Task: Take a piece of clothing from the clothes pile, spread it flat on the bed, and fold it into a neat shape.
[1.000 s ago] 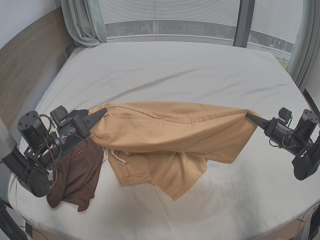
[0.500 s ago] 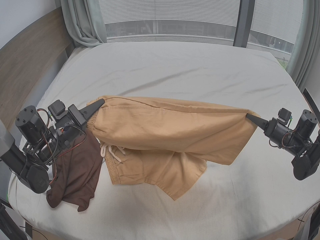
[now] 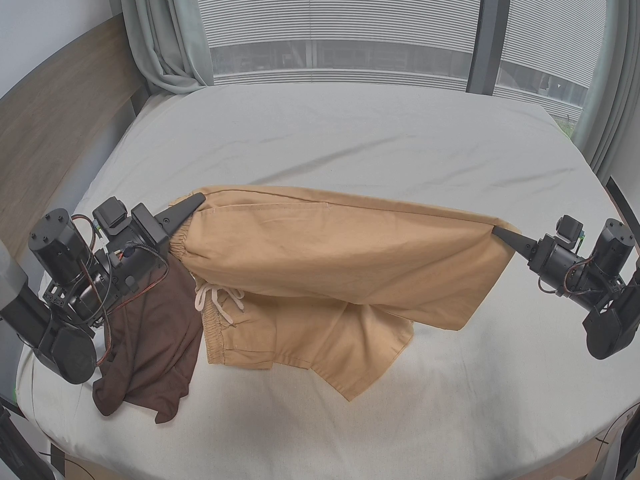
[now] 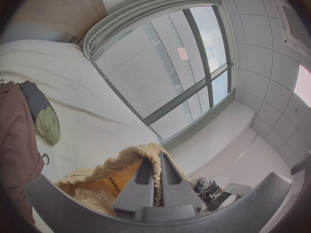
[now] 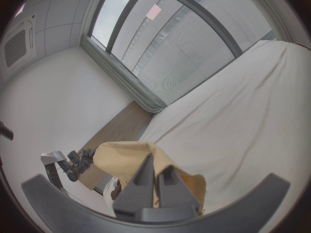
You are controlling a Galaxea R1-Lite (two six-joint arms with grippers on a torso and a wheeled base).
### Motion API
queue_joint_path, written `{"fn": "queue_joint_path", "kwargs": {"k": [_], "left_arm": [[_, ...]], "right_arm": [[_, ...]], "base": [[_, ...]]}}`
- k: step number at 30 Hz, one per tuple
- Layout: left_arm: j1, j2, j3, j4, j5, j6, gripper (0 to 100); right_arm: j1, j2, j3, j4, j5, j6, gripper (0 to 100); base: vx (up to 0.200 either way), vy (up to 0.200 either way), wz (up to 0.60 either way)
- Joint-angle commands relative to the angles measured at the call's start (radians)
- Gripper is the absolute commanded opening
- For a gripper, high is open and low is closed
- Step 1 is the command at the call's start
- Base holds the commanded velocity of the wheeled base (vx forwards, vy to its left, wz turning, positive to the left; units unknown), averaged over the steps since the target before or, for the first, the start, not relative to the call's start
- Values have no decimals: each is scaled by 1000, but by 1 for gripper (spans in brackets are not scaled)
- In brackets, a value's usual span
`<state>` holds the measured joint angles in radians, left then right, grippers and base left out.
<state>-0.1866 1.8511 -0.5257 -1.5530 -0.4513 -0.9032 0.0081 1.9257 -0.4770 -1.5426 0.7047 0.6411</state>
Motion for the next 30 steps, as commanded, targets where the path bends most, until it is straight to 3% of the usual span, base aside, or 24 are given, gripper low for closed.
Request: {"fn": "queue_joint_path", "kwargs": {"k": [1, 22, 30], "left_arm": [[10, 7, 0, -2, 0, 1, 0], [26, 7, -7, -1, 0, 9, 0], [36, 80, -53, -1, 3, 110, 0]], "right_arm": [[-7, -4, -3, -1, 1, 2, 0], [-16, 1, -17, 1, 12, 0, 0], [9, 111, -167, 10, 15, 2, 0]], "base": [[0, 0, 0], [0, 0, 0], [0, 0, 0]]}}
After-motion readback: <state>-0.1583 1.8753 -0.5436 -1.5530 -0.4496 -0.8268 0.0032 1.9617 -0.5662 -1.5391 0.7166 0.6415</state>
